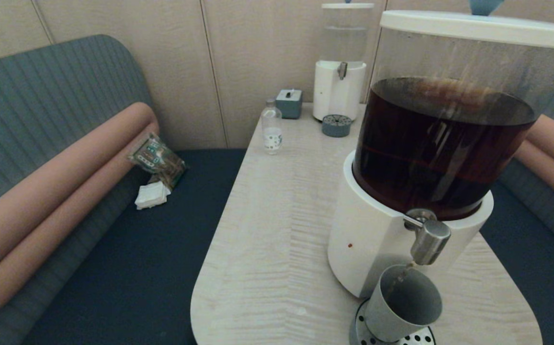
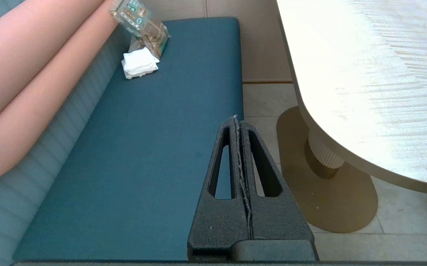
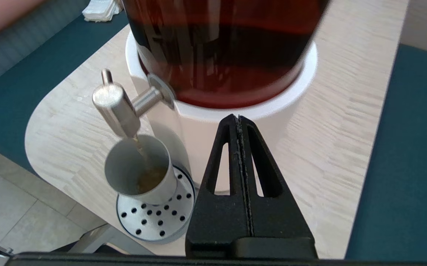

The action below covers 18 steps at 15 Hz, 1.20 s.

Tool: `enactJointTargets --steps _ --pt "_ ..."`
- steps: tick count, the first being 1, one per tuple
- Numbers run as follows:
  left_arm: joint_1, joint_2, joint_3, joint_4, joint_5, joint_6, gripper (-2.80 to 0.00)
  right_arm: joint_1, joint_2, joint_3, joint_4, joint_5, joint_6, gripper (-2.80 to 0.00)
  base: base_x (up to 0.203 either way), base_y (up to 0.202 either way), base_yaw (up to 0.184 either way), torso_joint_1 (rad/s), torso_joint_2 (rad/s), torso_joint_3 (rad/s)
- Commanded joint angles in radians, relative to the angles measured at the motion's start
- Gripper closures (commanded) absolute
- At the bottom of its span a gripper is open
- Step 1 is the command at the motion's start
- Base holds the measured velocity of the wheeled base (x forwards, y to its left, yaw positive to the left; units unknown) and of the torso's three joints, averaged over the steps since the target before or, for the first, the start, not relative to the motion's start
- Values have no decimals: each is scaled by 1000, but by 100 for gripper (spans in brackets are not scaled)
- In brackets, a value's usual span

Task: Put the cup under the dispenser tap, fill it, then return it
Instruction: Turn off the faucet

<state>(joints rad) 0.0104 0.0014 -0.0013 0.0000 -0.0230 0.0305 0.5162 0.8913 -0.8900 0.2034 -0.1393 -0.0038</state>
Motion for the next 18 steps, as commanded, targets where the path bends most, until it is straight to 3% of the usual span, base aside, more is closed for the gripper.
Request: enactJointTargets --steps 1,4,11,18 --pt "0 0 0 0 0 0 0 0 -73 37 1 -5 0 0 0 0 0 0 0 0" --pt "0 0 0 0 0 0 0 -113 -100 66 -8 25 -5 0 0 0 0 0 0 0" --pt "0 0 1 0 0 0 0 -347 -273 92 -4 250 -10 0 0 0 0 0 0 0" --pt "0 0 0 0 0 0 0 -474 -456 167 -7 295 -12 0 0 0 0 0 0 0"
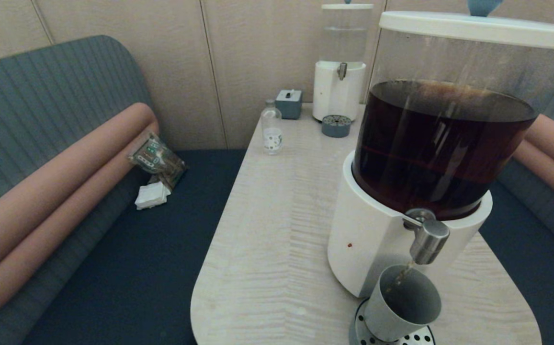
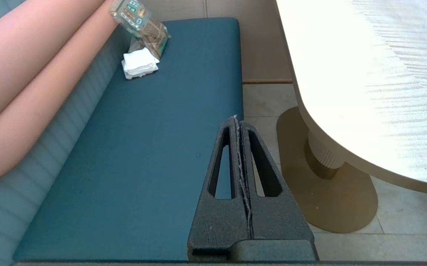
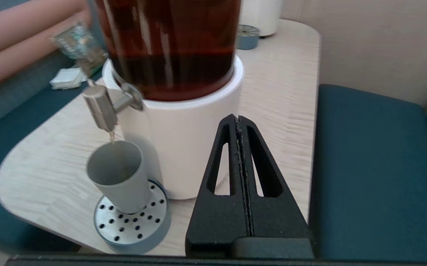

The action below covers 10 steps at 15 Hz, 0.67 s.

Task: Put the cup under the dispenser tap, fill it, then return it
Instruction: Turn off the faucet

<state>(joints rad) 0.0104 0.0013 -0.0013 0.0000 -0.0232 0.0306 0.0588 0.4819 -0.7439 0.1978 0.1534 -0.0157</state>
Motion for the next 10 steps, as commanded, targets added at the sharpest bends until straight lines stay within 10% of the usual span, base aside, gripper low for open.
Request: enactJointTargets --steps 1,10 --pt "0 0 1 0 0 0 0 -18 -66 42 -2 5 -2 0 0 0 0 0 0 0" --pt "0 0 1 0 0 0 0 -90 -260 381 -131 9 -100 0 0 0 0 0 0 0"
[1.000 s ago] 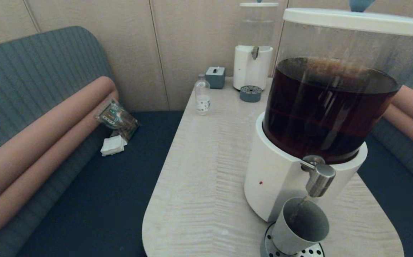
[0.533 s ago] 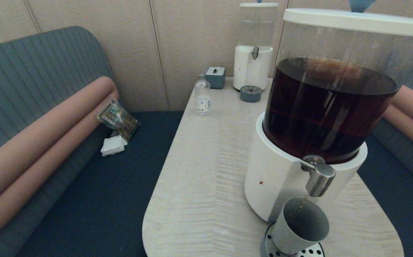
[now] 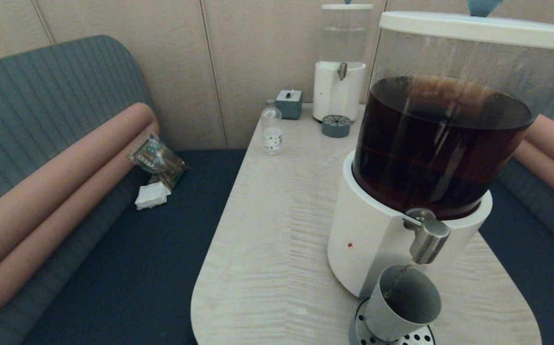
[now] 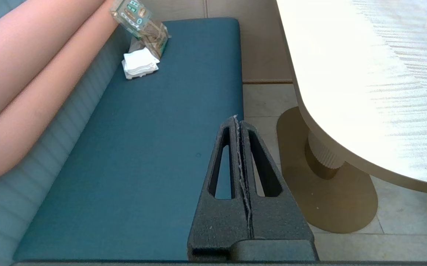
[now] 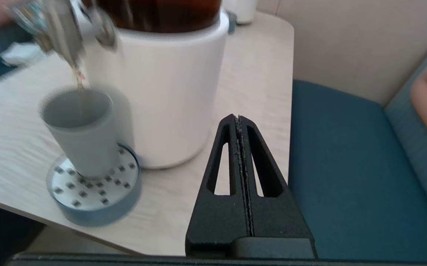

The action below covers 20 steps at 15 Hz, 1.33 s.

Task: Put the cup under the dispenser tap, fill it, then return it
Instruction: Turn off the faucet

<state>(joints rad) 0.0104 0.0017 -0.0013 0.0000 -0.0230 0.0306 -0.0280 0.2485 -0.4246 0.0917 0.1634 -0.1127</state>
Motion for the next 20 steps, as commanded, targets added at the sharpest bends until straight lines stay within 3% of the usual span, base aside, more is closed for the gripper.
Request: enactJointTargets --steps 1,5,8,11,20 --pt "0 0 0 0 0 0 0 1 -54 107 -57 -10 -11 0 0 0 0 0 0 0" --pt "0 0 0 0 0 0 0 19 -226 288 -89 -49 -68 0 0 0 0 0 0 0" --pt "0 0 0 0 0 0 0 20 -251 437 -165 -91 -74 0 0 0 0 0 0 0" --pt "0 0 0 0 0 0 0 22 -249 426 -59 -111 -38 0 0 0 0 0 0 0" --pt "0 0 1 0 0 0 0 21 -250 426 -63 -142 25 0 0 0 0 0 0 0"
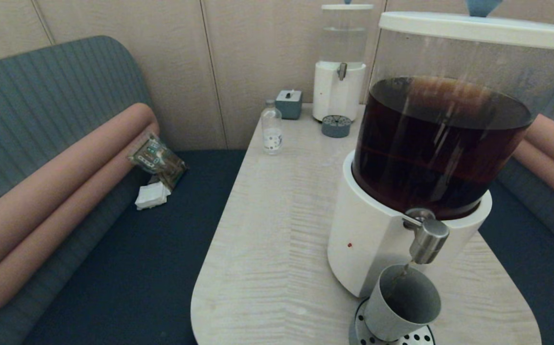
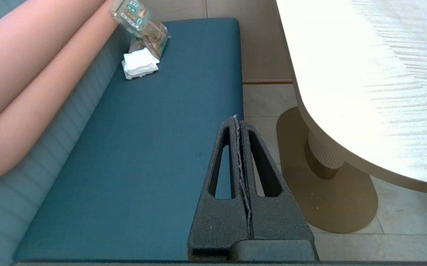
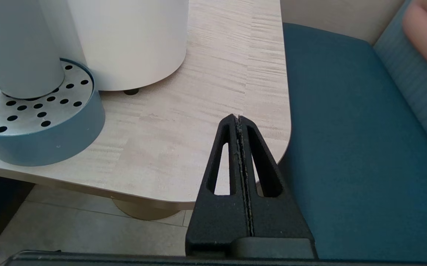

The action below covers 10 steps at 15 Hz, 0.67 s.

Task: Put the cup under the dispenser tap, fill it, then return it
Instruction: Turn off the faucet

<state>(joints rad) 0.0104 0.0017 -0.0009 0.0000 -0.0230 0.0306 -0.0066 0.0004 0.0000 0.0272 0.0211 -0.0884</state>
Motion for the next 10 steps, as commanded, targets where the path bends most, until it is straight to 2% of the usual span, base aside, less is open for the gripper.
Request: enactJointTargets --steps 1,7,10 --pt "0 0 1 0 0 1 0 0 -2 2 2 0 1 0 0 0 0 0 0 0" --pt "0 0 -6 10 7 -5 0 0 -2 2 2 0 1 0 0 0 0 0 0 0" --pt "0 6 -20 38 3 68 0 0 -2 2 2 0 1 0 0 0 0 0 0 0"
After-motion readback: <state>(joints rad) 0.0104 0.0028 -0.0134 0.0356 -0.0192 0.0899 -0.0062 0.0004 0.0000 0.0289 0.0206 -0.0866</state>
